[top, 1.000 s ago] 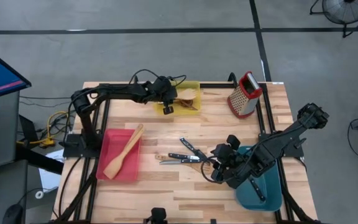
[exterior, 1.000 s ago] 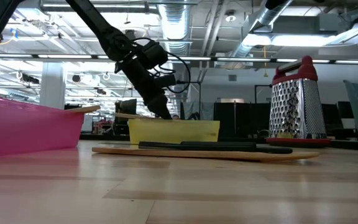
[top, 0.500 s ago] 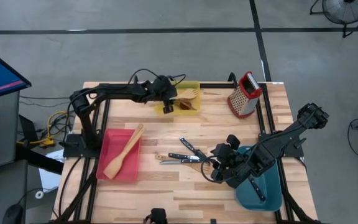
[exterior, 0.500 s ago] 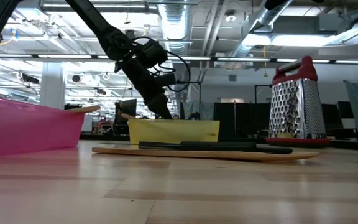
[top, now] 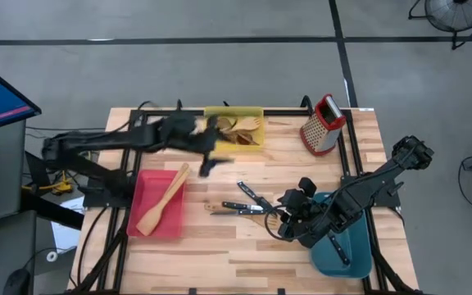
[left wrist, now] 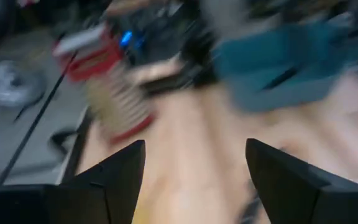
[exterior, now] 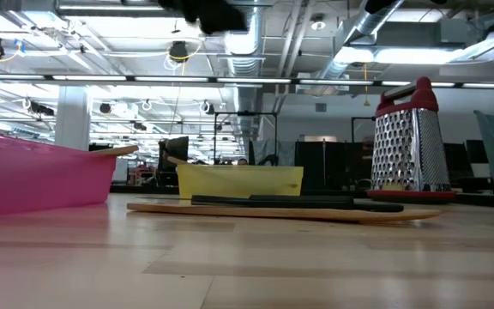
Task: Pick & Place Kitchen Items
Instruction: Put the black knife into the blue bin
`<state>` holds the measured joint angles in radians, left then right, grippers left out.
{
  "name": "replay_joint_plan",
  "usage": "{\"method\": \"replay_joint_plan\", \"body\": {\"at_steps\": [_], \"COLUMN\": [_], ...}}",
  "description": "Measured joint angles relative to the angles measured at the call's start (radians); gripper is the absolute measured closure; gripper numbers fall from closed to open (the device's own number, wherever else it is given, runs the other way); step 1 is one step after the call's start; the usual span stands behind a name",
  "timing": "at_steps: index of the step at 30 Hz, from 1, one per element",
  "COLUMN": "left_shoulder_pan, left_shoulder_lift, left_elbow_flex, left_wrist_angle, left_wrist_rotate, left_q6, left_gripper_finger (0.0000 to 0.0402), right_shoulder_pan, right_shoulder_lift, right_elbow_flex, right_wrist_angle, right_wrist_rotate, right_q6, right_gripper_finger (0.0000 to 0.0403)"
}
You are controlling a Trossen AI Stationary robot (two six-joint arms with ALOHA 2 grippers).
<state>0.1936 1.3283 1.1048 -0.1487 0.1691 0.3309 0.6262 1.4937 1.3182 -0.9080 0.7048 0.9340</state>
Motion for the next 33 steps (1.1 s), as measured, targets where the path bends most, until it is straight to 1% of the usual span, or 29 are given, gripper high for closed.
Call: {"method": "replay_joint_plan", "body": {"at_steps": [3,6,10,11,13,17,20,23,27,33], "left_shoulder_pan": [-0.139,-0.302,-0.483,-0.513,-0.556,-0.575,-0.564,-0.548,-0.532,-0.493], "left_shoulder_lift": [-0.104,-0.165,-0.162,-0.146,-0.106,0.032,0.165,0.302,0.452,0.597], "left_elbow_flex": [-0.042,-0.105,-0.219,-0.251,-0.314,-0.403,-0.408,-0.404,-0.329,-0.208], "left_wrist_angle": [0.000,0.005,0.058,0.107,0.226,0.482,0.611,0.741,0.795,0.795], "left_wrist_rotate": [-0.018,-0.135,-0.334,-0.372,-0.417,-0.433,-0.432,-0.406,-0.400,-0.399], "left_q6": [-0.054,-0.106,-0.173,-0.194,-0.231,-0.266,-0.265,-0.265,-0.257,-0.252], "left_gripper_finger": [0.0140,0.0140,0.0139,0.0140,0.0140,0.0139,0.0140,0.0139,0.0139,0.0138], "right_shoulder_pan": [0.003,0.009,0.008,0.008,0.008,0.008,0.008,0.014,0.016,0.029], "right_shoulder_lift": [0.000,0.000,0.000,0.000,0.000,0.000,0.000,0.000,0.000,0.000], "right_elbow_flex": [0.000,0.000,0.000,0.000,0.000,0.000,0.000,0.000,0.000,0.000], "right_wrist_angle": [0.000,0.000,0.009,0.011,0.014,0.027,0.031,0.034,0.033,0.031], "right_wrist_rotate": [0.000,0.000,0.000,0.001,0.001,0.002,0.002,0.001,0.000,0.000], "right_q6": [-0.001,-0.001,-0.001,-0.001,-0.001,0.000,0.008,0.010,0.033,0.036], "right_gripper_finger": [0.0240,0.0240,0.0240,0.0240,0.0240,0.0240,0.0240,0.0240,0.0240,0.0240]}}
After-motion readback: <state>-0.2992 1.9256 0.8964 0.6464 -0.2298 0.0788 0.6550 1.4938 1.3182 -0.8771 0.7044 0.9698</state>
